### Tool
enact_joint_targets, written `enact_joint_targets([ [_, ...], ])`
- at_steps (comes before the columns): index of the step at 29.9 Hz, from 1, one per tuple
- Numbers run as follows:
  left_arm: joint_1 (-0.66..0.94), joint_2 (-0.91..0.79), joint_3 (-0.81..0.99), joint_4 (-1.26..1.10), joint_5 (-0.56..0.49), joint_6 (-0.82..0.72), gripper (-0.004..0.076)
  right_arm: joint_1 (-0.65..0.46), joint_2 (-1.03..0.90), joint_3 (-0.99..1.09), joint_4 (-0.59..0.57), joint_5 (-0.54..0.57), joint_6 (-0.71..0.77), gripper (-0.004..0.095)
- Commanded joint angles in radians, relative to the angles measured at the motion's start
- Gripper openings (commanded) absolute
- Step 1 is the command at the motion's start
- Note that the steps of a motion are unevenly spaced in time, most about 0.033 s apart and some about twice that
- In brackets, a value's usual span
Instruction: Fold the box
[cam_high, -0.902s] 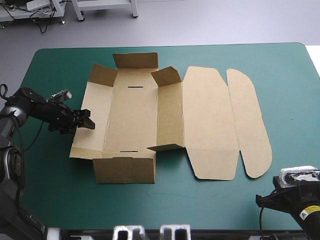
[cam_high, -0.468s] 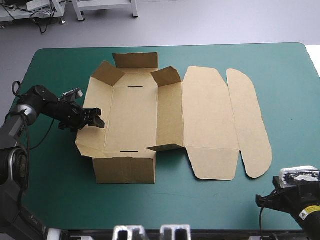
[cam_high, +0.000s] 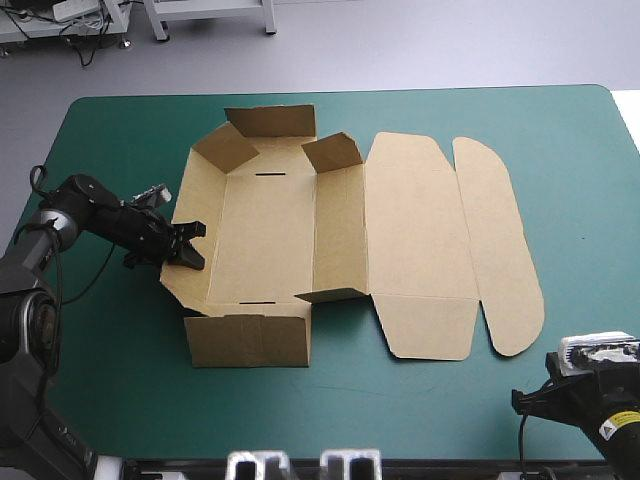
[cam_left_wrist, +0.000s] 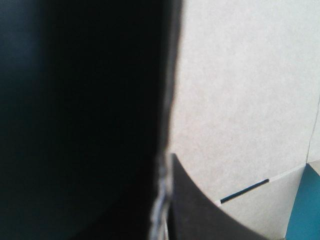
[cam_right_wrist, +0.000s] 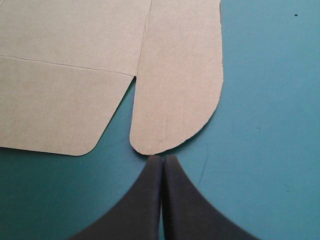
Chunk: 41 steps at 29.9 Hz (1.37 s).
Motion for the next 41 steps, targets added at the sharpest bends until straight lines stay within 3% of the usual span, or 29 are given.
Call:
enact_joint_targets([
  [1, -0.004, -0.038, -0.078, -0.017, 0.061, 0.05, -0.0008, 0.001, 0.013, -0.029, 0.005, -0.054, -0.026, -0.002],
  [5, -0.004, -0.038, -0.174, -0.011, 0.139, 0.105, -0.0008, 0.001, 0.013, -0.029, 0.028, -0.052, -0.049, -0.002],
  [9, -0.019, -0.04, -0.27, 0.036, 0.141, 0.121, -0.001, 0.001, 0.013, -0.029, 0.028, -0.052, -0.049, -0.002],
  [15, -0.098, -0.04, -0.401, 0.064, 0.137, 0.299, -0.001, 0.001, 0.013, -0.029, 0.028, -0.052, -0.045, -0.002],
  [24, -0.276, -0.04, -0.587, 0.338, 0.121, 0.419, -0.001, 0.001, 0.013, -0.029, 0.028, -0.052, -0.045, -0.002],
  [30, -0.418, -0.04, -0.655, 0.478, -0.015, 0.426, -0.001, 0.001, 0.013, -0.029, 0.028, -0.052, -0.045, -0.002],
  [36, -0.553, -0.04, -0.662, 0.513, -0.173, 0.565, -0.001, 0.001, 0.013, -0.029, 0.028, -0.052, -0.045, -0.002],
  [41, -0.649, -0.04, -0.662, 0.692, -0.31, 0.581, -0.001, 0.001, 0.013, -0.029, 0.028, -0.052, -0.045, -0.002],
])
